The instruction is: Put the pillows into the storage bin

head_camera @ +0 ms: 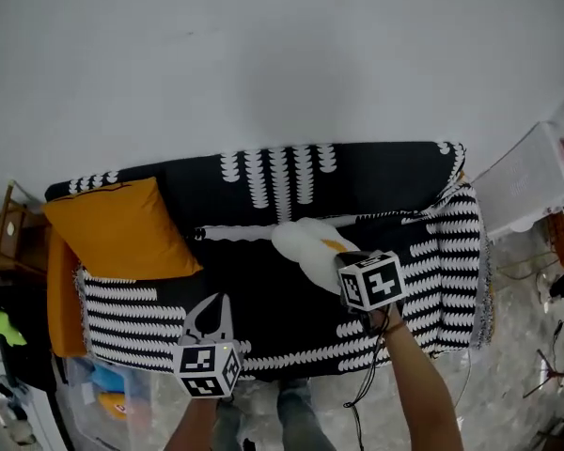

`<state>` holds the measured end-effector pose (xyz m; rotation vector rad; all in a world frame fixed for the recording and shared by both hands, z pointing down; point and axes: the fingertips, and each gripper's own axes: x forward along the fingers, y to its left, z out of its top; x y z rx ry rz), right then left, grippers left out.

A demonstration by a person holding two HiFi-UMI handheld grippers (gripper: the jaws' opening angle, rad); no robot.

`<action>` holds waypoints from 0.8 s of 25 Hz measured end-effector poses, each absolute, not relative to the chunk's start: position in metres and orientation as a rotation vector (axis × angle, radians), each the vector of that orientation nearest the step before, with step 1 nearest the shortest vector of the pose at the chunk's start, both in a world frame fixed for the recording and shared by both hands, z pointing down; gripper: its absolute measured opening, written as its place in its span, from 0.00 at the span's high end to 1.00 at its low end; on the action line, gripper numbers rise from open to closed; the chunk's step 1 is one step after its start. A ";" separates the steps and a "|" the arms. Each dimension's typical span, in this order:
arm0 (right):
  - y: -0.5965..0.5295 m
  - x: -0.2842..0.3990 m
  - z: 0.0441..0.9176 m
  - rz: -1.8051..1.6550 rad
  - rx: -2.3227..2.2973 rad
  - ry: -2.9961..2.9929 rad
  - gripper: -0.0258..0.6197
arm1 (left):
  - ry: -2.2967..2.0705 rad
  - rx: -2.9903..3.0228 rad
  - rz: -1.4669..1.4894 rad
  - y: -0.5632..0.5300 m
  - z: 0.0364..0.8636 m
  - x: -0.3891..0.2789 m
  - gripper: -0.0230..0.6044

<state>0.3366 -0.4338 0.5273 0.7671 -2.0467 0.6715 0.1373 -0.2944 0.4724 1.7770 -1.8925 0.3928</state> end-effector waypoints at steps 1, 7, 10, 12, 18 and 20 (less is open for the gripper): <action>-0.425 0.320 0.522 0.647 0.735 -2.058 0.95 | -1.911 1.751 0.379 -0.285 0.468 0.127 0.95; -0.383 0.222 0.484 0.459 0.529 -2.106 0.95 | -2.052 1.582 0.288 -0.223 0.440 0.055 0.95; -0.362 0.169 0.456 0.375 0.430 -2.132 0.95 | -2.110 1.501 0.243 -0.185 0.428 0.015 0.95; -0.345 0.130 0.436 0.320 0.361 -2.153 0.95 | -2.149 1.444 0.213 -0.156 0.418 -0.012 0.95; -0.281 0.013 0.392 0.154 0.144 -2.184 0.95 | -2.300 1.188 0.097 -0.051 0.391 -0.097 0.95; -0.255 -0.024 0.380 0.127 0.077 -2.193 0.95 | -2.352 1.095 0.039 -0.015 0.380 -0.125 0.95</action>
